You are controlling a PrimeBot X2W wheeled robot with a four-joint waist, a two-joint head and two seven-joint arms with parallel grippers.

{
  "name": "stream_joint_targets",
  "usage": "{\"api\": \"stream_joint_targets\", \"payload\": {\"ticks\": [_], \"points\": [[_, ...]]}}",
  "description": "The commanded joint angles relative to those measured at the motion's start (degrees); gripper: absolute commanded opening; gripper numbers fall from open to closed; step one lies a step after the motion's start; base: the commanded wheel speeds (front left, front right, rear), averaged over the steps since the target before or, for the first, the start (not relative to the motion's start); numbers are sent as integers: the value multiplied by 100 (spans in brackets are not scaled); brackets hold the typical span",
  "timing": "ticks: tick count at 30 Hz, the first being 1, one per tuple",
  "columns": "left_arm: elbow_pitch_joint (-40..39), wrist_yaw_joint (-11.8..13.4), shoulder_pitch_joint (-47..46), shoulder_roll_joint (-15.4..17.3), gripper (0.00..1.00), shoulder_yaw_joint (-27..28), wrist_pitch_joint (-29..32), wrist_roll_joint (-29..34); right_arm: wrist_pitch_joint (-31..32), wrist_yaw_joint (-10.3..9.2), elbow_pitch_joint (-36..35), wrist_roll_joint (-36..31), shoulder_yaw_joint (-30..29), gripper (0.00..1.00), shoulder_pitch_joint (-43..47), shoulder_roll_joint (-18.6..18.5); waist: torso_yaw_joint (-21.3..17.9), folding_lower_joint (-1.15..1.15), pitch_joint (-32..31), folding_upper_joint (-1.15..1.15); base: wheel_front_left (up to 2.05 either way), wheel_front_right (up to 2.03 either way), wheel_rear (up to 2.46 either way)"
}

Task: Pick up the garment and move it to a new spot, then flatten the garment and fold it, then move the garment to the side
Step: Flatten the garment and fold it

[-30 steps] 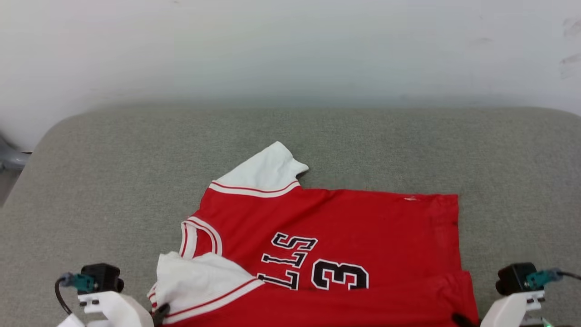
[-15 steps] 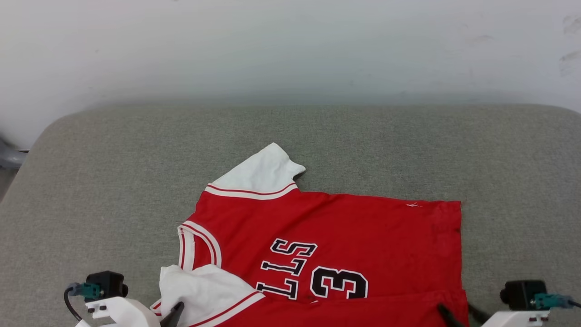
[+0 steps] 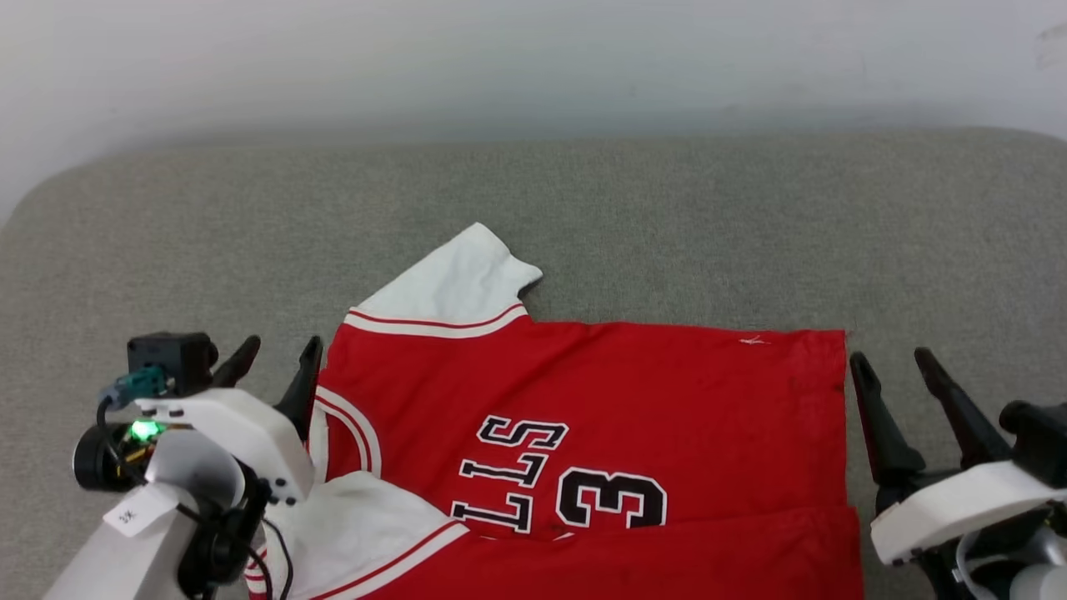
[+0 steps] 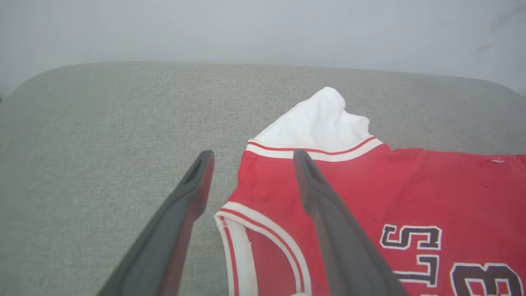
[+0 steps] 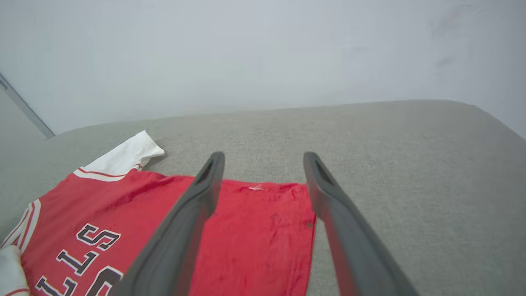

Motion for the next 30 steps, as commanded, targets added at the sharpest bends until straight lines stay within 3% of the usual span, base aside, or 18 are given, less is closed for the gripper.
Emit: {"api": "stream_joint_targets", "payload": {"ticks": [1, 11, 19, 30], "points": [[76, -17, -300, -52, 100, -16, -80, 88, -22, -7, -156, -82, 32, 100, -239, 40, -170, 0, 426, 0, 0, 0, 0], [844, -352, -1815, 1, 100, -41, 164, 230, -164, -6, -524, -354, 231, 100, -1190, -127, -789, 0, 1425, 0, 0, 0, 0], [1317, -1017, -2882, 161, 100, -388, 1816, -188, -157, -6, -508, -294, 254, 100, -1507, -127, -1110, 0, 1833, 0, 0, 0, 0], [2057, -1109, -3473, 394, 100, -731, 3800, -519, -292, -6, -149, -83, 377, 100, -1610, 28, -1487, 0, 2161, 0, 0, 0, 0]]}}
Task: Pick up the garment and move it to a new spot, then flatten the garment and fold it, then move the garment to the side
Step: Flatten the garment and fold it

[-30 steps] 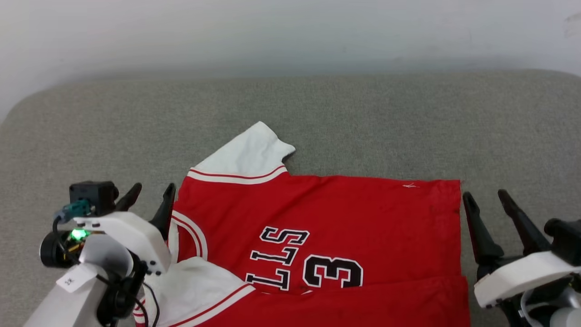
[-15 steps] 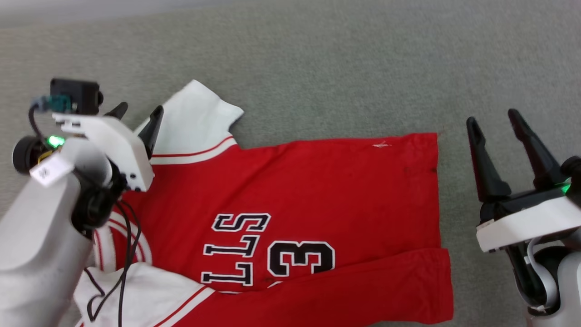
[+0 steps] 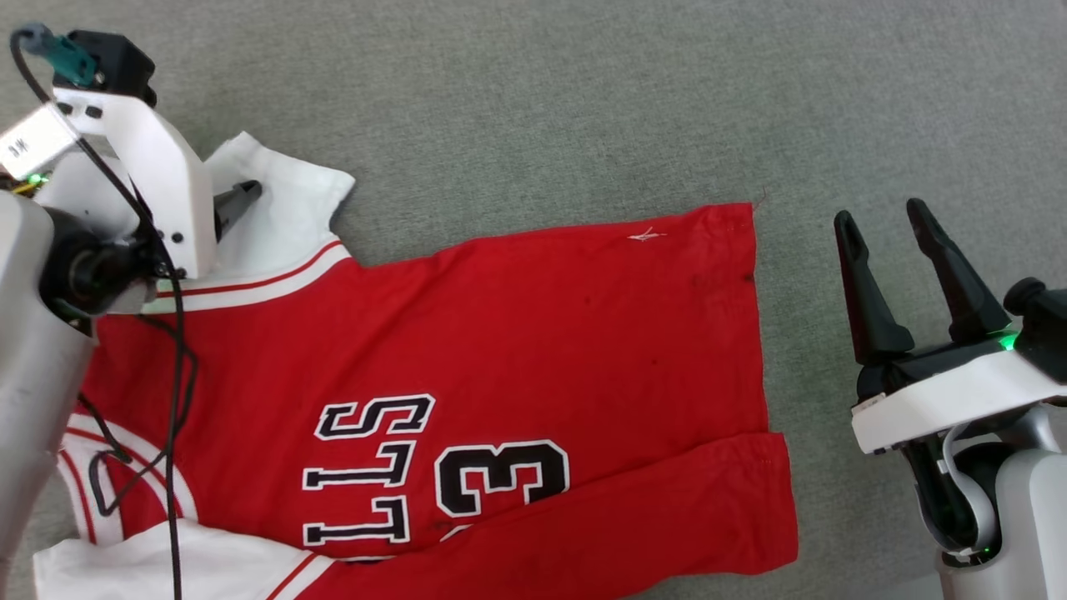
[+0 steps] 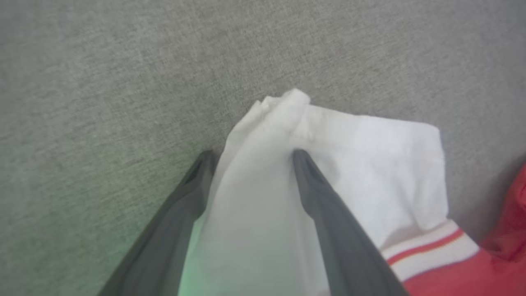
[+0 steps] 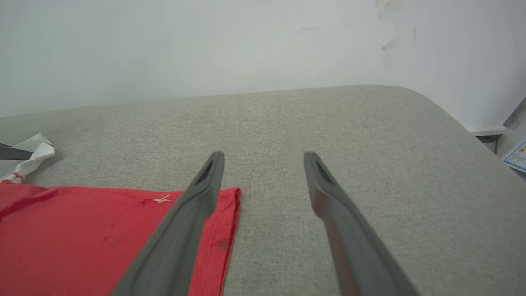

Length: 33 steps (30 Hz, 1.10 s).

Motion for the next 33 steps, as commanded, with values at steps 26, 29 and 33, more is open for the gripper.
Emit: {"api": "stream_joint_targets", "payload": {"ticks": [26, 29, 33], "points": [[-760, 246, -53, -289, 0, -14, -296, -4, 2794, -5, 1704, 1558, 890, 100, -1510, -1326, 753, 0, -69, 0, 0, 0, 0], [-892, 234, -49, -327, 0, -43, -360, 16, 3101, -5, 1860, 1638, 1105, 100, -1698, -1489, 911, 0, -41, 0, 0, 0, 0], [-1034, 229, 75, -357, 0, -75, -520, 54, 4080, -4, 2426, 1860, 1685, 50, -1736, -1698, 1093, 0, -13, 0, 0, 0, 0]]}}
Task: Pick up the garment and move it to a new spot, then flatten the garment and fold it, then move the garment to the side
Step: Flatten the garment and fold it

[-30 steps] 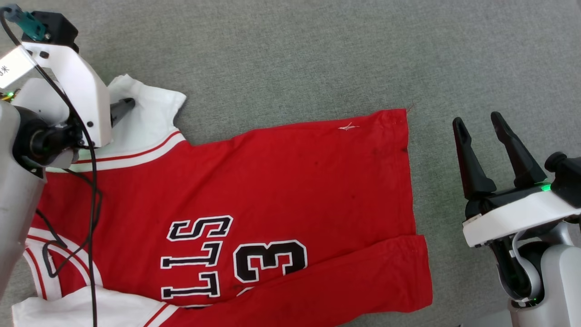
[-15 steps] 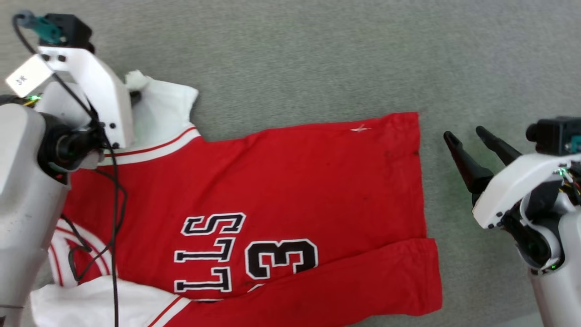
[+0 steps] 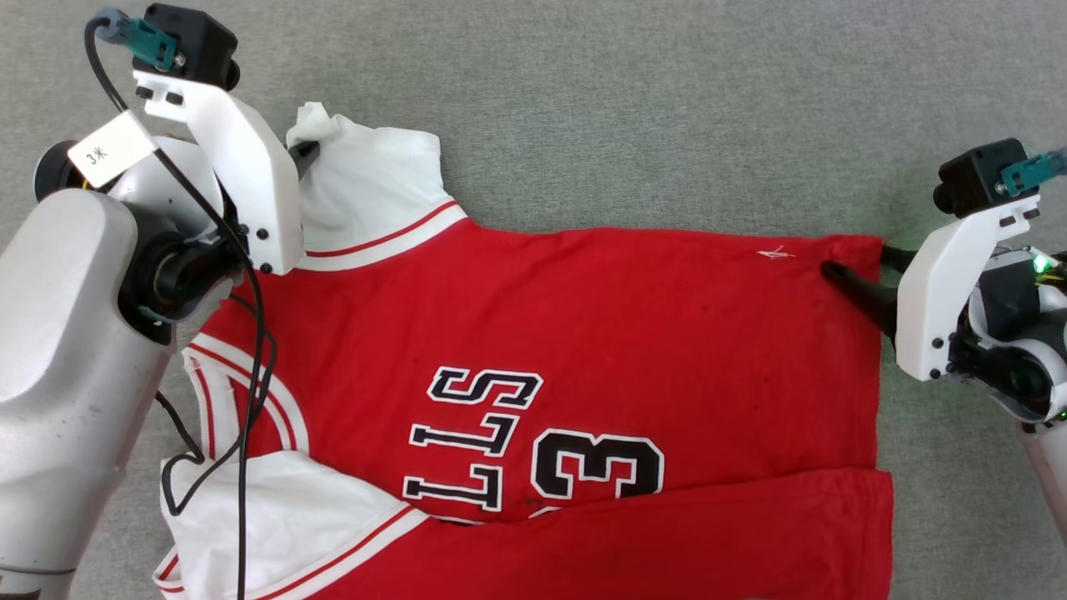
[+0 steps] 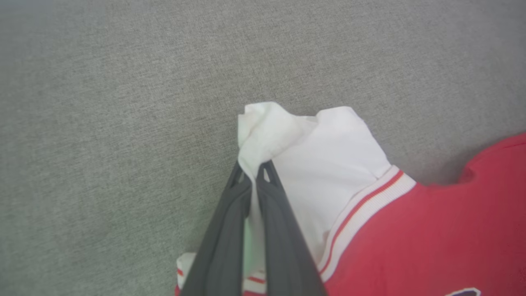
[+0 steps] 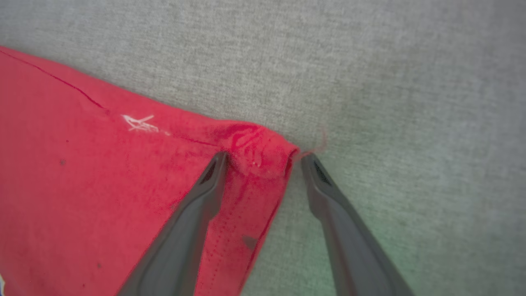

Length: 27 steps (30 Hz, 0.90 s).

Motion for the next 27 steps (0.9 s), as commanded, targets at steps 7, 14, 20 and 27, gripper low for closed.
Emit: {"api": "stream_joint_targets", "payload": {"ticks": [7, 14, 20, 27], "points": [[32, -30, 162, -74, 0, -12, -296, 59, 711, -3, 344, 209, 261, 0, 193, -37, 157, 0, -142, 0, 0, 0, 0], [3, 10, 575, -1, 0, 130, -826, 27, 30, -6, -227, 37, -476, 0, 37, -80, 265, 0, -567, 0, 0, 0, 0], [-336, 191, 1424, 206, 0, 400, -1322, -124, -156, -6, -861, -231, -1011, 0, 754, 64, 358, 0, -907, 0, 0, 0, 0], [-930, 568, 2825, 384, 0, 685, -1872, -306, -301, -6, -1358, -460, -1539, 0, 1959, 400, 499, 0, -1274, 0, 0, 0, 0]]}}
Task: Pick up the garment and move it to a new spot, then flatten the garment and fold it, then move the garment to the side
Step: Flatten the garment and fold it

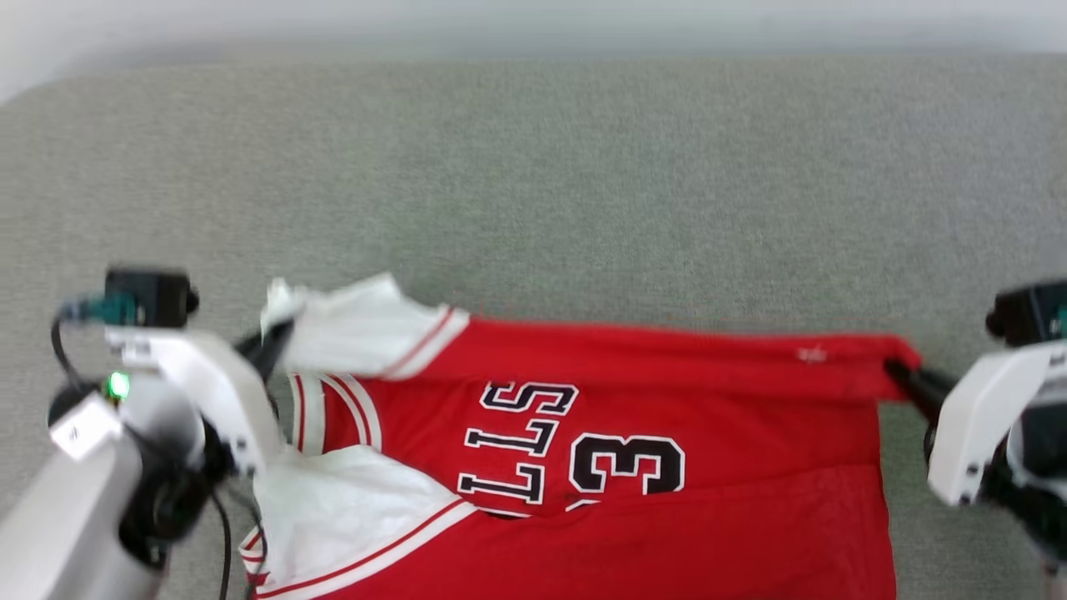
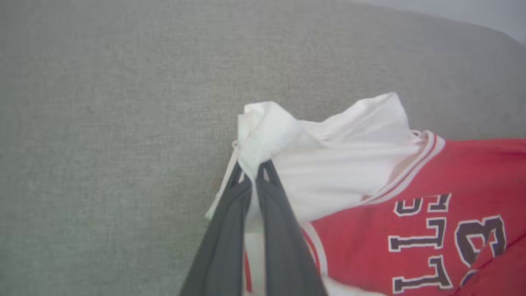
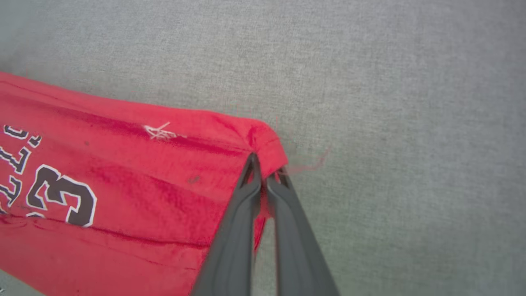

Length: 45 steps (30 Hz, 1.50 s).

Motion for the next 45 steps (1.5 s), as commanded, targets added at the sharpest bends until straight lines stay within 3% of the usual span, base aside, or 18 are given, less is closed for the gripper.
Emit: {"api": "stream_joint_targets", "payload": {"ticks": [1, 10, 16, 17, 18, 19, 20, 26, 32, 40, 45], "points": [[-134, 143, 416, 37, 0, 75, -107, -66, -77, -11, -79, -28, -136, 0, 344, 128, 92, 0, -177, 0, 0, 0, 0], [-501, 524, 1951, -171, 0, 31, -413, -356, -581, -11, 152, -137, -480, 0, 1456, 577, 233, 0, -522, 0, 0, 0, 0], [-149, 407, 2271, -501, 0, -164, -686, -384, -950, -10, 535, -143, -465, 0, 1772, 910, 220, 0, -559, 0, 0, 0, 0], [-43, 365, 2273, -572, 18, -201, -729, -400, -1020, -10, 614, -148, -443, 9, 1785, 955, 202, 0, -560, 0, 0, 0, 0], [62, 313, 2258, -630, 40, -211, -786, -405, -1097, -10, 671, -137, -422, 32, 1786, 1001, 181, 0, -557, 0, 0, 0, 0], [147, 277, 2216, -696, 82, -209, -865, -407, -1215, -10, 707, -135, -416, 91, 1763, 1036, 163, 0, -561, 0, 0, 0, 0], [230, 252, 2171, -737, 100, -217, -941, -368, -1344, -10, 727, -103, -403, 100, 1735, 1065, 145, 0, -571, 0, 0, 0, 0], [382, 153, 1937, -800, 100, -92, -1726, -51, -2084, -9, 473, -16, -342, 100, 1590, 1009, 54, 0, -651, 0, 0, 0, 0], [227, 315, 1779, -854, 100, -16, -2414, 357, -2043, -8, 139, -29, -390, 100, 1597, 800, -11, 0, -756, 0, 0, 0, 0], [-167, 635, 1611, -982, 100, 48, -3283, 1035, -950, -8, -209, 45, -960, 100, 1802, 432, 69, 0, -842, 0, 0, 0, 0], [-548, 892, 1671, -1072, 100, 116, -3450, 1527, -291, -8, -445, 54, -982, 100, 1993, 463, 190, 0, -805, 0, 0, 0, 0]]}}
